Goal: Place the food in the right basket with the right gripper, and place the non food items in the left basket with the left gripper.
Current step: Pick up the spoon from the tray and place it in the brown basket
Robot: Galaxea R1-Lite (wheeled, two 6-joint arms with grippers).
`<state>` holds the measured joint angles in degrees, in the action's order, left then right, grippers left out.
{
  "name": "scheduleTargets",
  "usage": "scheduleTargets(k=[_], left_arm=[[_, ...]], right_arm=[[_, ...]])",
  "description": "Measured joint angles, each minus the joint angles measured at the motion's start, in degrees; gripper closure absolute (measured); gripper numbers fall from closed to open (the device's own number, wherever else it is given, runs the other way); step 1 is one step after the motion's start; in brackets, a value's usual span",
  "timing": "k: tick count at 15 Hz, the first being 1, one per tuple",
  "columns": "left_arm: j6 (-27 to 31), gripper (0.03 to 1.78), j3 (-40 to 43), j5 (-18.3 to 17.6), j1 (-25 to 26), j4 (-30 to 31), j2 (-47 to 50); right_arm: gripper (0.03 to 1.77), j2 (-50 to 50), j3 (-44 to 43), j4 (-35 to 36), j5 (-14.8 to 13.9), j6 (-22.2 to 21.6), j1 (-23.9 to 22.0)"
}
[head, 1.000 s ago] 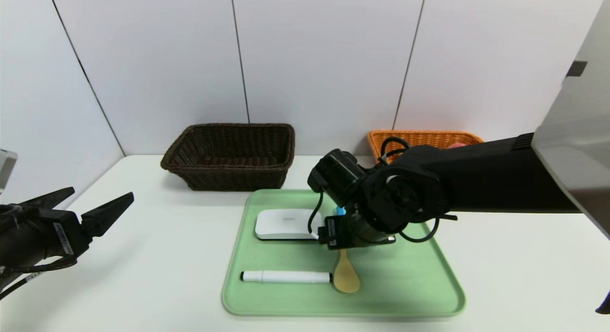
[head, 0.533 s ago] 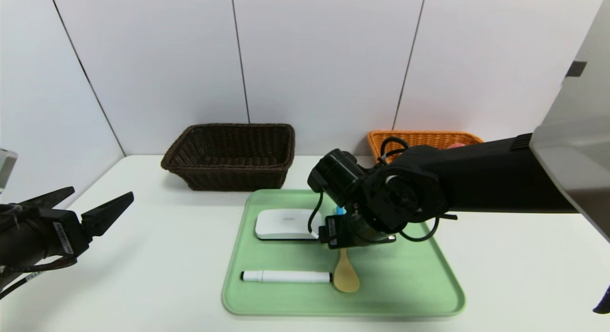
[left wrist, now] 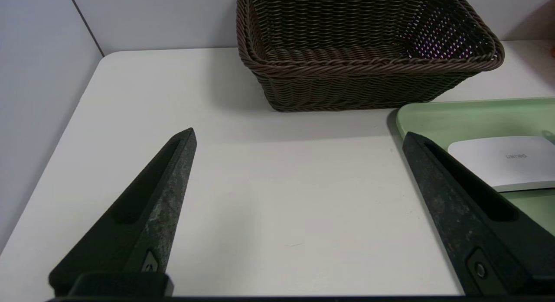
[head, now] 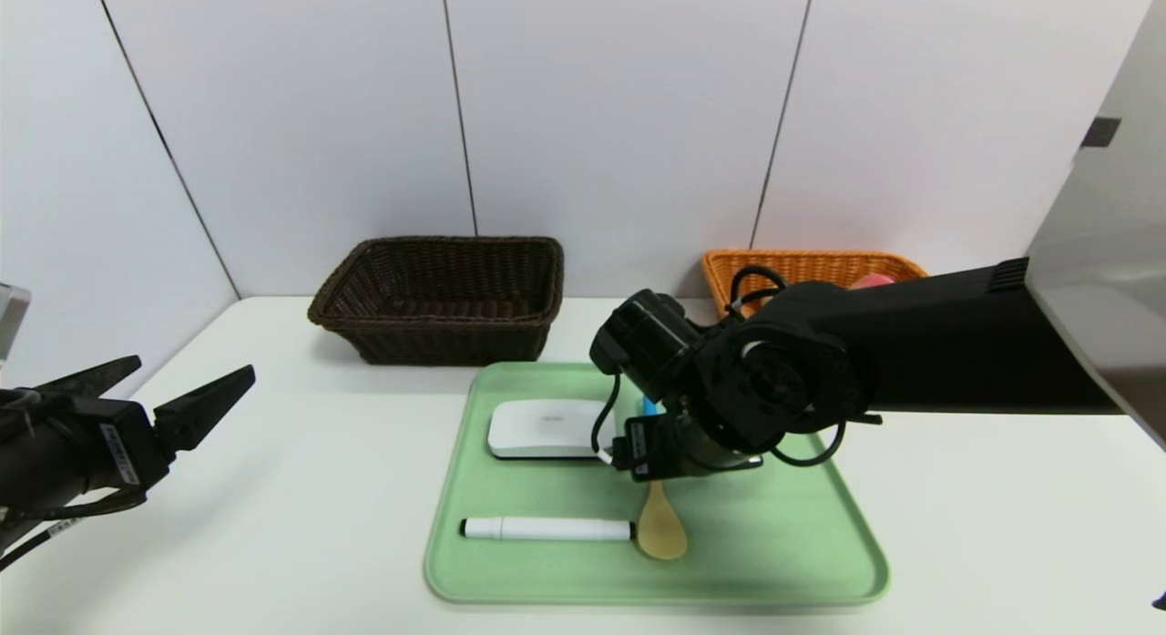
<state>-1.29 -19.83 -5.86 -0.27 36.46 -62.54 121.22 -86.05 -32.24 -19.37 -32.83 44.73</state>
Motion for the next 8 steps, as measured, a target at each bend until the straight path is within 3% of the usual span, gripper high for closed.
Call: scheduleTargets(k=[3, 8], left_arm=[[0.02, 0.12, 0.05, -0.02, 0.02, -0.02, 0.16], [0.02, 0.12, 0.18, -0.09, 0.00, -0.05, 0.16]], right_arm=[[0.10, 0.69, -0.94, -0.28, -0.05, -0.68, 0.15], [0.10, 1.99, -3.77, -0.77, -1.79, -6.91, 1.82]])
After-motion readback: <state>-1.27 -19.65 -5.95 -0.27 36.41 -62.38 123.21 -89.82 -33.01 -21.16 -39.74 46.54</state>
